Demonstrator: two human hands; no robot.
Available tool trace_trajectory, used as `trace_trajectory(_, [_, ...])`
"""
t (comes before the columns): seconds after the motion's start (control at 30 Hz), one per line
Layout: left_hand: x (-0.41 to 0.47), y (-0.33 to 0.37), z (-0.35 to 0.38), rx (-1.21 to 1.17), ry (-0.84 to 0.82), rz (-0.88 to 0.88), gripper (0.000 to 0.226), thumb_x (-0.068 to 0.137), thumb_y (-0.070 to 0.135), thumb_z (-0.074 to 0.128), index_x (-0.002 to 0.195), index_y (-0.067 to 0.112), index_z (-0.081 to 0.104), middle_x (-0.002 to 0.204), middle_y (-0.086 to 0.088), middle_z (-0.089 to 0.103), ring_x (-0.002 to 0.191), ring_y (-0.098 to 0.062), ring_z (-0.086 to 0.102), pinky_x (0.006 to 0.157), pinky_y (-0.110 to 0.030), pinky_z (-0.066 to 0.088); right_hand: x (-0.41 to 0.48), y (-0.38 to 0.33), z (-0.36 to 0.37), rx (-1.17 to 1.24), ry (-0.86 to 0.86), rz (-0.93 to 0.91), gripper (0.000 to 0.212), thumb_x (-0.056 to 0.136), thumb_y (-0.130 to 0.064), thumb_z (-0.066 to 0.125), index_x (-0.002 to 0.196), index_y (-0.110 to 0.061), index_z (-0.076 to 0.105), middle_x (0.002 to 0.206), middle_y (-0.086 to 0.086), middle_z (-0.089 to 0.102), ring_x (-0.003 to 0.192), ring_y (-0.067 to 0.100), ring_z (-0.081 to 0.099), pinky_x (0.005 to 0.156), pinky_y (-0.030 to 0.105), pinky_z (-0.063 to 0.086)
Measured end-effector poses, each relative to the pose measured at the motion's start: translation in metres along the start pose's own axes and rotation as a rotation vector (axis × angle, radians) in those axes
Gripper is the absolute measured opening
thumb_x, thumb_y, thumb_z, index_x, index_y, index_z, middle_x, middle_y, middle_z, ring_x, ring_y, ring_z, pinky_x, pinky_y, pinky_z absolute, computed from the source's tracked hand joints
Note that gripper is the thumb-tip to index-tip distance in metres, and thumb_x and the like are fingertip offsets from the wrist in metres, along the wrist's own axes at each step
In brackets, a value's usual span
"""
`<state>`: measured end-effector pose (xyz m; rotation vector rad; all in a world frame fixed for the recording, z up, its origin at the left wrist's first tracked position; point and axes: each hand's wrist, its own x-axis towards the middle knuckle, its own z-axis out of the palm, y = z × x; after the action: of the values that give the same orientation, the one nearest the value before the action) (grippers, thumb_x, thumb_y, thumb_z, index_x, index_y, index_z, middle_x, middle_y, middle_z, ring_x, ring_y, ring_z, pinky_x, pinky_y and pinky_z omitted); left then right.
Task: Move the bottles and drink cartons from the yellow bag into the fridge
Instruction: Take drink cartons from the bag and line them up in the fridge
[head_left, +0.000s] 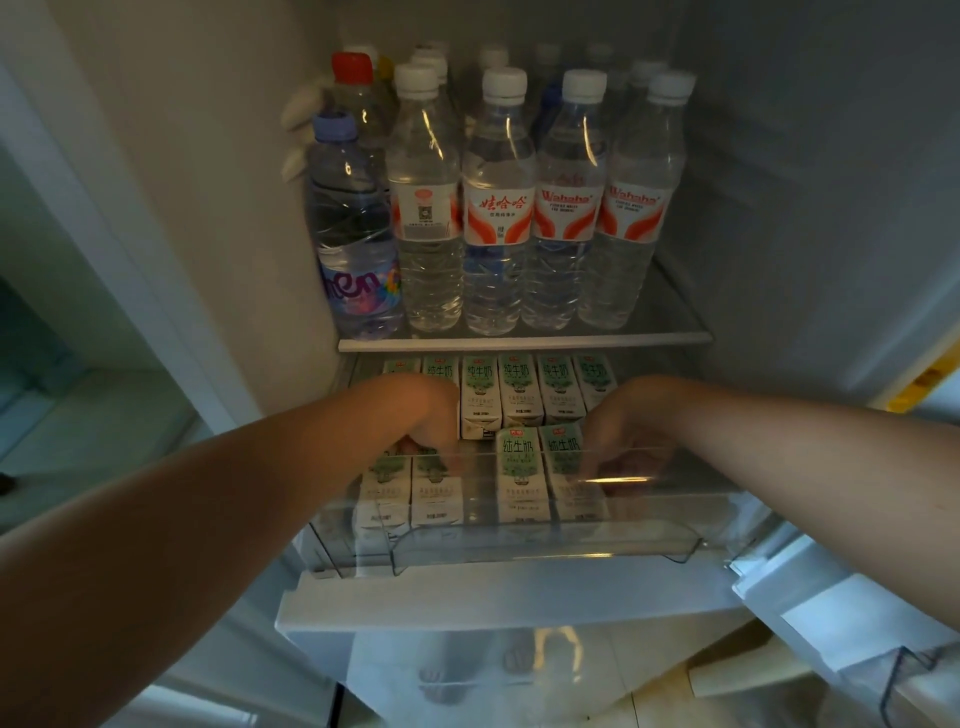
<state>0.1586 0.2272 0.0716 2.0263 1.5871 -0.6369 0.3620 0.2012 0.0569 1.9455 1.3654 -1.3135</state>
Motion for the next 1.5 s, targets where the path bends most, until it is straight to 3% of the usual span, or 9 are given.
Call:
trace_trajectory(0.1, [-0.002, -0.004, 0.003, 0.056, 0.000, 0.016, 0.066, 0.081, 0.043, 0.078, 0.127, 0.005, 0.051, 0.114, -0.006, 0.056, 0.096, -0.023, 0.058, 0.077, -0.033, 0.050, 0.003, -0.008, 0.000, -0.041, -0.006, -0.013, 0.030, 0.097, -0.018, 0.061, 0.125, -0.008, 0.061, 0.118, 0.013, 0.070, 0.084, 0.020, 0.067, 0.077, 0.030, 0.056])
trace_trajectory(0.2, [-0.002, -0.003, 0.006, 0.101, 0.002, 0.036, 0.072, 0.081, 0.040, 0.078, 0.136, 0.004, 0.047, 0.133, -0.009, 0.055, 0.110, -0.026, 0.056, 0.082, -0.035, 0.048, 0.006, -0.019, 0.004, -0.086, 0.005, -0.036, 0.033, 0.097, -0.018, 0.061, 0.128, -0.006, 0.058, 0.109, 0.011, 0.067, 0.078, 0.018, 0.063, 0.075, 0.030, 0.055])
trace_trajectory(0.57, [0.004, -0.002, 0.006, 0.110, -0.045, 0.047, 0.076, 0.081, 0.035, 0.079, 0.139, -0.001, 0.046, 0.138, -0.011, 0.053, 0.121, -0.029, 0.054, 0.099, -0.039, 0.049, 0.002, -0.043, 0.013, -0.114, 0.071, -0.078, 0.032, 0.096, -0.019, 0.062, 0.124, -0.005, 0.059, 0.100, 0.009, 0.063, 0.077, 0.017, 0.059, 0.071, 0.028, 0.052])
trace_trajectory(0.73, [-0.007, -0.005, 0.001, 0.083, -0.045, 0.077, 0.061, 0.084, 0.039, 0.076, 0.129, 0.005, 0.055, 0.128, -0.007, 0.057, 0.104, -0.024, 0.056, 0.078, -0.032, 0.050, -0.009, -0.040, 0.015, -0.078, 0.075, -0.068, 0.033, 0.096, -0.026, 0.063, 0.122, -0.006, 0.060, 0.121, 0.014, 0.067, 0.097, 0.026, 0.068, 0.092, 0.042, 0.056])
trace_trajectory(0.9, [-0.017, -0.015, -0.002, -0.080, 0.019, 0.093, 0.047, 0.087, 0.053, 0.067, 0.111, 0.013, 0.061, 0.115, -0.009, 0.062, 0.094, -0.022, 0.061, 0.071, -0.031, 0.056, -0.033, -0.028, 0.007, -0.052, 0.244, -0.192, 0.031, 0.093, -0.037, 0.064, 0.111, -0.011, 0.068, 0.106, 0.008, 0.073, 0.098, 0.027, 0.071, 0.087, 0.042, 0.058])
trace_trajectory(1.03, [-0.032, -0.019, 0.000, -0.107, 0.145, 0.159, 0.059, 0.093, 0.057, 0.055, 0.130, 0.010, 0.059, 0.118, -0.005, 0.061, 0.101, -0.021, 0.059, 0.080, -0.032, 0.051, -0.056, -0.017, 0.012, -0.066, 0.484, -0.315, 0.026, 0.094, -0.044, 0.061, 0.092, -0.020, 0.072, 0.091, -0.001, 0.073, 0.082, 0.017, 0.070, 0.072, 0.035, 0.059])
trace_trajectory(1.2, [-0.055, -0.019, 0.012, -0.330, 0.399, 0.269, 0.033, 0.097, 0.049, 0.053, 0.100, 0.017, 0.061, 0.099, 0.003, 0.060, 0.086, -0.016, 0.057, 0.080, -0.030, 0.047, -0.079, -0.001, 0.035, 0.063, 0.794, -0.459, 0.023, 0.094, -0.038, 0.060, 0.106, -0.022, 0.071, 0.102, -0.001, 0.071, 0.091, 0.017, 0.066, 0.086, 0.037, 0.054])
trace_trajectory(1.4, [-0.090, -0.014, 0.049, -0.355, 0.825, 0.374, 0.034, 0.096, 0.053, 0.048, 0.117, 0.030, 0.060, 0.125, 0.009, 0.057, 0.117, -0.015, 0.049, 0.098, -0.043, 0.045, -0.087, 0.023, 0.085, 0.124, 1.252, -0.712, 0.016, 0.092, -0.023, 0.062, 0.106, -0.025, 0.069, 0.099, -0.004, 0.072, 0.091, 0.020, 0.065, 0.079, 0.037, 0.053])
trace_trajectory(1.5, [-0.100, -0.010, 0.080, -0.211, 1.146, 0.298, 0.038, 0.095, 0.051, 0.048, 0.116, 0.024, 0.063, 0.129, 0.004, 0.056, 0.127, -0.022, 0.043, 0.102, -0.050, 0.041, -0.076, 0.033, 0.106, -0.025, 1.511, -0.761, 0.020, 0.089, -0.019, 0.062, 0.108, -0.016, 0.070, 0.107, 0.000, 0.070, 0.105, 0.025, 0.062, 0.095, 0.041, 0.042])
